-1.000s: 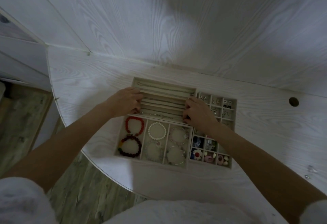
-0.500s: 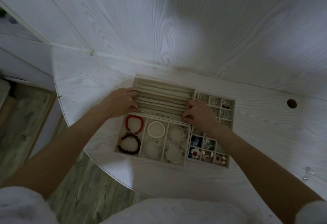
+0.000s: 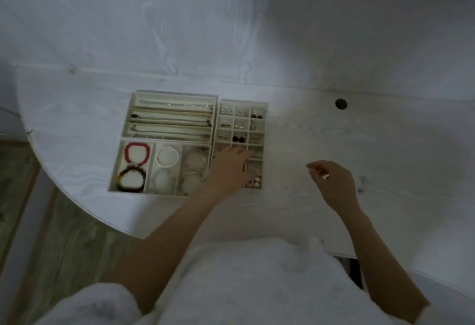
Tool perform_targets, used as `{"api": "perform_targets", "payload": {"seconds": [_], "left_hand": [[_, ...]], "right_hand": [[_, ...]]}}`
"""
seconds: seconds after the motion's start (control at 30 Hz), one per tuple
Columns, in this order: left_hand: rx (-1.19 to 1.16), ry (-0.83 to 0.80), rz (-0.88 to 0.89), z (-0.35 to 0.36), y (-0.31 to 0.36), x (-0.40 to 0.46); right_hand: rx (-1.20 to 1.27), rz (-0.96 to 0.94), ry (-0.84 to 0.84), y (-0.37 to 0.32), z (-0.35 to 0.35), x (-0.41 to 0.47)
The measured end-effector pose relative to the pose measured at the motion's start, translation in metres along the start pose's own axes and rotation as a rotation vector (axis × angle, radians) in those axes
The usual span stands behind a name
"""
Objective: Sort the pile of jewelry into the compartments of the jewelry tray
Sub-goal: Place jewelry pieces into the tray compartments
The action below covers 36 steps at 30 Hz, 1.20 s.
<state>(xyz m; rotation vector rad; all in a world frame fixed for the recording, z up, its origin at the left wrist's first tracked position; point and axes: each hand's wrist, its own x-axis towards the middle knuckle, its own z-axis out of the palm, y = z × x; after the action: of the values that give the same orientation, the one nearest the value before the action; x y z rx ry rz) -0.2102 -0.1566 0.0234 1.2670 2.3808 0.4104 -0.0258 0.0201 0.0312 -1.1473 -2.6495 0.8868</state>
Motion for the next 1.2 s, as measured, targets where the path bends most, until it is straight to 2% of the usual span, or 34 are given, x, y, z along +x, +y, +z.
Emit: {"api": "perform_targets", "payload": {"seconds": [0.13,0.2,0.3,0.5,0.73,0.87,1.0,1.2], "left_hand": [[0.045,0.060,-0.027,0.031,0.040,0.004],[0.138,0.082,-0.079,0.040,0.047,0.002],[0.156,0.144,-0.145,0.048,0.053,0.002],[0.158,0.250,-0.106,0.055,0.051,-0.001],[0.161,0.262,-0.148,0.058,0.056,0.001],[0.184,0.253,-0.169,0.058,0.060,0.001],[0.194,0.262,-0.164,0.056,0.063,0.000],[0.215,0.277,-0.145,0.058,0.060,0.001]], "right_hand": [[-0.045,0.201,0.093,0.079,-0.025,-0.024],[-0.057,0.297,0.130,0.107,-0.031,-0.029],[0.001,0.368,0.133,0.135,-0.036,-0.032],[0.112,0.239,0.100,0.138,-0.023,-0.028],[0.202,0.071,0.000,0.117,-0.006,-0.018],[0.280,0.109,0.003,0.123,-0.016,-0.015],[0.163,0.118,0.026,0.122,-0.023,-0.006],[-0.121,0.096,-0.111,0.088,-0.006,0.029]]}}
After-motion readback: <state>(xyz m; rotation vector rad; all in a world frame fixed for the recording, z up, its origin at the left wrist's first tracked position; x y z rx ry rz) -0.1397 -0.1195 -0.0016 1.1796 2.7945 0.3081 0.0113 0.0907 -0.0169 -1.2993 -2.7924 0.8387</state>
